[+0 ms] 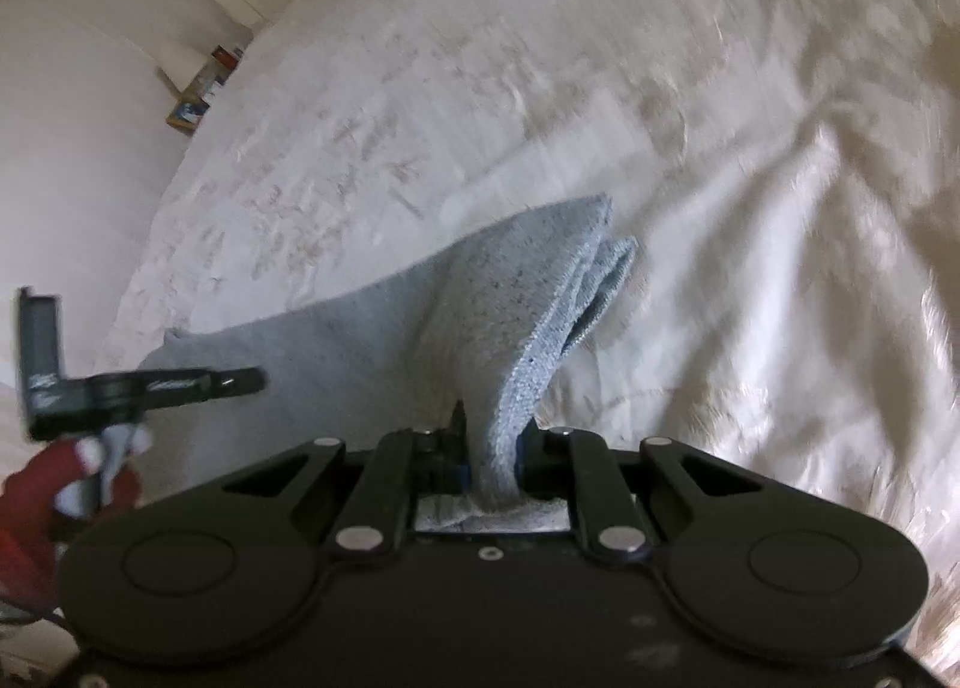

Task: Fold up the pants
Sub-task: 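Grasp the pant leg end with the right gripper and lift it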

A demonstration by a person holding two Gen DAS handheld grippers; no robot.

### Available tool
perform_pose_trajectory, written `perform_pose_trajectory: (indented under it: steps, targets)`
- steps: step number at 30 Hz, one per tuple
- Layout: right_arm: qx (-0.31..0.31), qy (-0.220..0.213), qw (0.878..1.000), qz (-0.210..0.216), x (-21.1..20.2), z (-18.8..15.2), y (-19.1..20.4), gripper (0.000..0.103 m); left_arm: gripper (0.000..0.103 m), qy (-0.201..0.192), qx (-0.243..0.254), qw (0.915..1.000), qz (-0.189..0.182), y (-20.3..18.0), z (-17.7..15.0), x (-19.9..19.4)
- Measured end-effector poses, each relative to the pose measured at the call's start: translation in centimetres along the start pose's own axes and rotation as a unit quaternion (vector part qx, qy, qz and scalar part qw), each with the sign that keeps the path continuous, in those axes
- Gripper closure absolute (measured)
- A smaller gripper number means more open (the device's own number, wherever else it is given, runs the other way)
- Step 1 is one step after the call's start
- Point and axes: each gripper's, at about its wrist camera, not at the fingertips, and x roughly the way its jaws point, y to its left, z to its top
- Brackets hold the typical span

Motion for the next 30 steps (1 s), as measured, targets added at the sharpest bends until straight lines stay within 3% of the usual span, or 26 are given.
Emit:
perform_pose_trajectory:
  steps: [6, 10, 15, 21, 27, 30]
  targets:
    - [-0.012, -0.015, 1.0, 0.003, -1.7, 0.7, 1.1, 0.089, 0.088, 0.02, 0.007, 0.9998, 0.003, -0.4, 1.6, 3.0]
    - [-0.018, -0.022, 1.0, -0.001, -2.1, 0.9, 1.9, 0.089, 0.087, 0.006, 0.002, 1.0, -0.003, -0.4, 1.4, 1.6]
    - [-0.018, -0.037, 0.999, -0.001, -2.2, 1.5, 3.0, 0.089, 0.087, 0.007, 0.025, 0.9996, -0.007, -0.3, -2.5, -1.7]
    - [-0.027, -0.053, 0.998, -0.021, -2.9, 2.1, 4.9, 0.089, 0.087, 0.06, 0.041, 0.9971, -0.021, 1.0, -7.8, -1.4]
    - [-0.069, -0.07, 0.993, -0.06, -3.0, 1.9, 10.5, 0.089, 0.087, 0.032, 0.038, 0.9972, -0.055, 4.5, -7.1, -3.1]
    - [-0.107, -0.084, 0.988, -0.072, -2.9, 1.6, 16.0, 0.089, 0.087, 0.018, 0.029, 0.9974, -0.063, 8.1, -6.3, -4.6]
